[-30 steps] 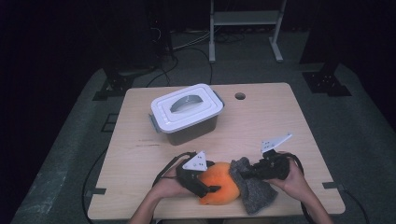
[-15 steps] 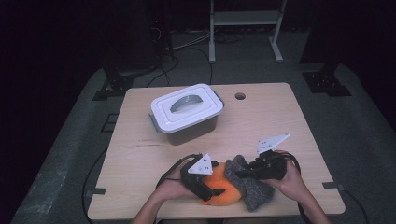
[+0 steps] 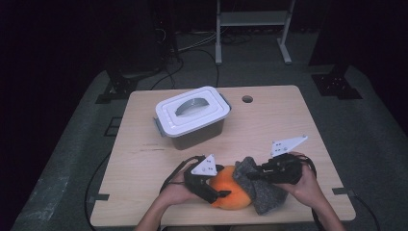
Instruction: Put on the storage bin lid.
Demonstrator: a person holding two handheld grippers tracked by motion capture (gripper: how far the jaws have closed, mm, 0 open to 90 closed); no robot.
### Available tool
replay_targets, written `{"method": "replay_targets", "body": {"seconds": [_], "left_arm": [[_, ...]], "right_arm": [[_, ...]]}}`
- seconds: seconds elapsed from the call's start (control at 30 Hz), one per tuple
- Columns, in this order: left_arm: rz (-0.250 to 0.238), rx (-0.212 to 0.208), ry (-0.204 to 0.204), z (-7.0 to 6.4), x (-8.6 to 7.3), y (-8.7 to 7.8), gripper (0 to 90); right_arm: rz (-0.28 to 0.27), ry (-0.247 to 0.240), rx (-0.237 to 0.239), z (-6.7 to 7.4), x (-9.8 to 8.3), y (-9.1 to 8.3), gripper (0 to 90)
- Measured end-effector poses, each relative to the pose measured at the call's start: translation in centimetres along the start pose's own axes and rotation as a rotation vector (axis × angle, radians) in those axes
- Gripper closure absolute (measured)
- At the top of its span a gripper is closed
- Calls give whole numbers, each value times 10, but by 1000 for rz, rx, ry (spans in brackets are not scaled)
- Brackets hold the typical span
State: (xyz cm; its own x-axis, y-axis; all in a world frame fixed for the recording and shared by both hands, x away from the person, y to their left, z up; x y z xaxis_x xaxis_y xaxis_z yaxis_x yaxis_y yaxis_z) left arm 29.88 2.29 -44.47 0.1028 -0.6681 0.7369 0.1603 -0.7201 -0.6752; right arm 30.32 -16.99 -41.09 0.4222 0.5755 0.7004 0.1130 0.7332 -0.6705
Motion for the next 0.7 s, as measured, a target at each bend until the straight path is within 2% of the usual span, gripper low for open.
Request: {"method": "replay_targets", "body": {"seconds": [0.07, 0.13, 0.23, 0.37, 0.4, 0.43, 0.5, 0.6, 0.7], "left_arm": [[10, 5, 18, -2, 1, 0, 175], [12, 7, 21, -2, -1, 0, 144], [12, -2, 3, 1, -2, -3, 90], [18, -9, -19, 5, -7, -7, 68], [19, -31, -29, 7, -9, -8, 79], [12, -40, -34, 7, -10, -8, 146], [18, -38, -29, 6, -11, -7, 200], [8, -22, -12, 3, -6, -6, 224], [1, -9, 0, -1, 0, -3, 224]], "right_arm": [[25, -11, -4, 3, 1, 7, 755], [34, -1, 17, -1, -2, 14, 756], [28, 26, 44, -7, -9, 15, 757], [31, 53, 39, -16, -18, 11, 757], [34, 57, 41, -17, -20, 11, 757], [44, 64, 37, -20, -22, 10, 756], [54, 67, 26, -21, -22, 8, 757], [44, 45, 2, -15, -15, 2, 758], [9, 6, 10, -3, -2, 0, 757]]}}
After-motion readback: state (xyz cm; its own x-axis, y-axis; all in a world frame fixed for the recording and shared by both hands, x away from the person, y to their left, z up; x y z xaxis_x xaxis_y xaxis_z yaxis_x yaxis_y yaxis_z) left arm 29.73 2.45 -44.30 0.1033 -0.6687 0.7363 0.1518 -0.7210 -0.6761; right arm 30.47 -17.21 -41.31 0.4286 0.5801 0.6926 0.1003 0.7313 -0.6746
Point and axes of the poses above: each handheld gripper's, and its own axes: y roughly forward along the jaws, x roughly out of its top, z roughly to its left, the point moved 5 cm from there along y, roughly forward along the jaws, and after that the axes turned 7 degrees about z, right-handed, at the moved point
